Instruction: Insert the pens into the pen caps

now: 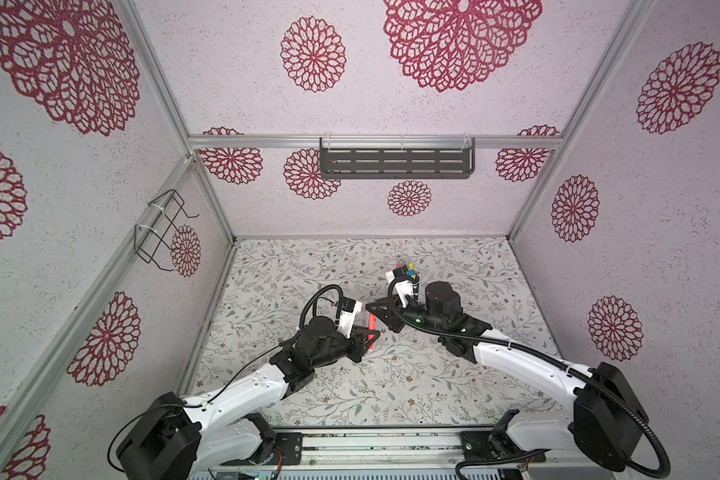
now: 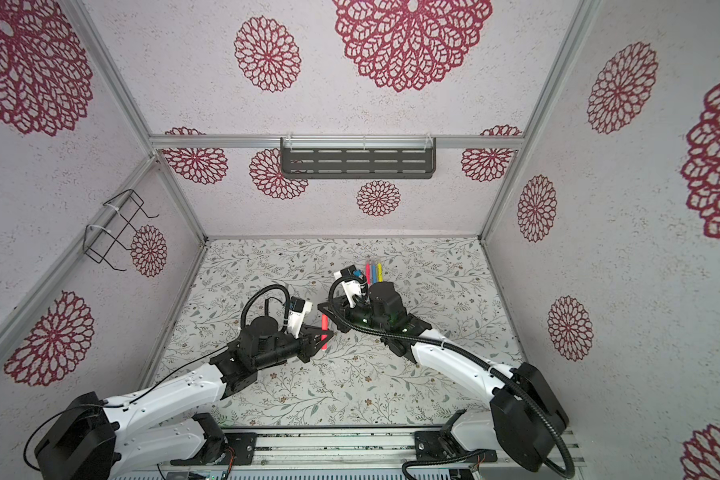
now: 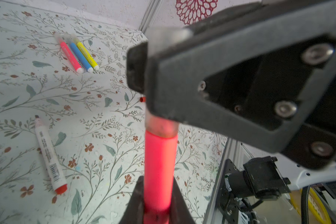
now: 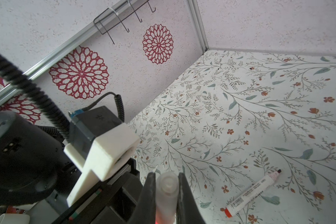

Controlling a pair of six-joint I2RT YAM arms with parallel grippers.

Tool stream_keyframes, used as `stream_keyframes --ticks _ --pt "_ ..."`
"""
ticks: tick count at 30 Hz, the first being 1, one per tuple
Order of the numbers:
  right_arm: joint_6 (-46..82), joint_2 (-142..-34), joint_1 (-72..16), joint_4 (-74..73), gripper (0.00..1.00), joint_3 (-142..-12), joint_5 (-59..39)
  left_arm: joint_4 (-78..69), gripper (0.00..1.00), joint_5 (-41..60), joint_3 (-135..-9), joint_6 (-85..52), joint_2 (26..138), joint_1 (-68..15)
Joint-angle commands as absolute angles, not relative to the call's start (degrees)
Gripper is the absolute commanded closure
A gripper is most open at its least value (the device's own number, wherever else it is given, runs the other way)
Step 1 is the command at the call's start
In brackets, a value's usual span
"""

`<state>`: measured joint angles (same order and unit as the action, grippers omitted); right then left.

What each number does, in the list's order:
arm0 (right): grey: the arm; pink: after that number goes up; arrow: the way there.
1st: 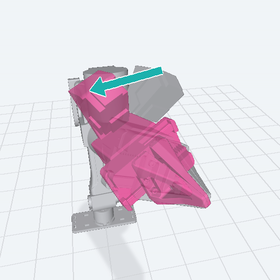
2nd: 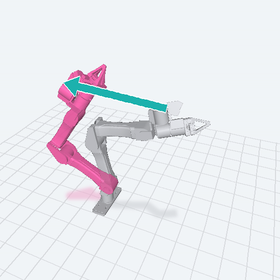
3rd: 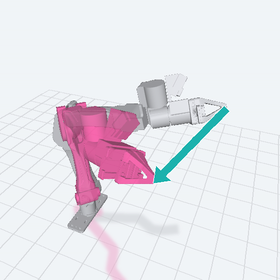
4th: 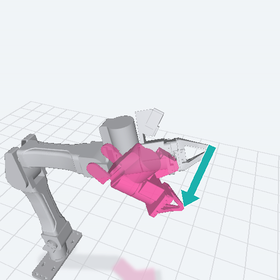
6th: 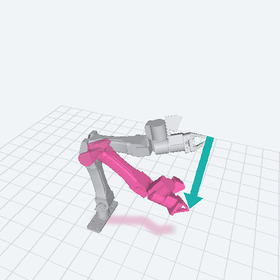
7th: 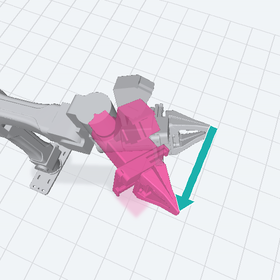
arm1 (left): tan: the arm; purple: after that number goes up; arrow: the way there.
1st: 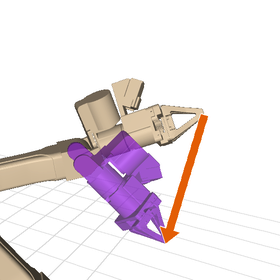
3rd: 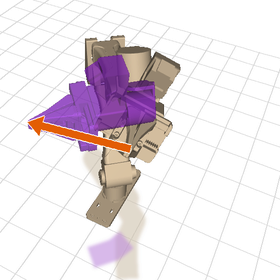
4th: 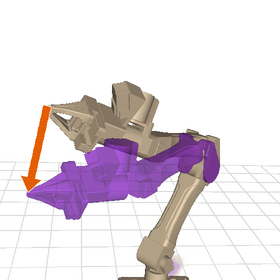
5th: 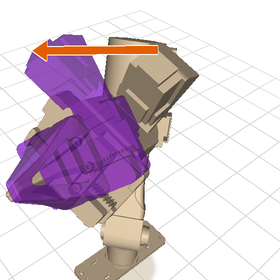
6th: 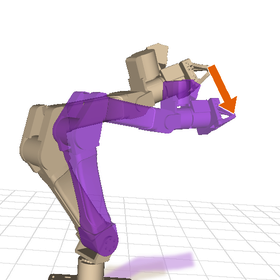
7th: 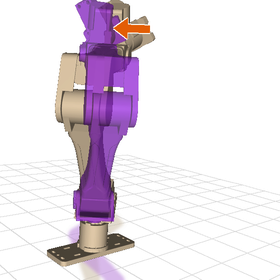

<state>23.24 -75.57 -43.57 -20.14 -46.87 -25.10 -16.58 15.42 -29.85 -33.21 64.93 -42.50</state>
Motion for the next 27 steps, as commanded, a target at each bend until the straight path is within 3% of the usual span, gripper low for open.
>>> stream_keyframes --ticks 1,15,20,27 --pt "18.6 -77.1 -46.3 -4.9 1.00 -39.0 -31.3 -32.5 1.00 13.0 -33.9 -35.2 58.9 -37.6" --pt "20.4 -79.5 -47.6 -11.3 1.00 -33.3 -36.8 -33.8 1.00 15.2 -33.0 -36.6 56.4 -33.7" --pt "23.9 -82.0 -47.9 -8.2 1.00 -32.8 -24.4 -33.0 1.00 12.7 -33.0 -36.8 57.2 -33.2" --pt "28.7 -82.3 -51.3 -13.0 1.00 -30.5 -22.4 -36.2 1.00 10.9 -31.9 -38.4 60.1 -33.2"
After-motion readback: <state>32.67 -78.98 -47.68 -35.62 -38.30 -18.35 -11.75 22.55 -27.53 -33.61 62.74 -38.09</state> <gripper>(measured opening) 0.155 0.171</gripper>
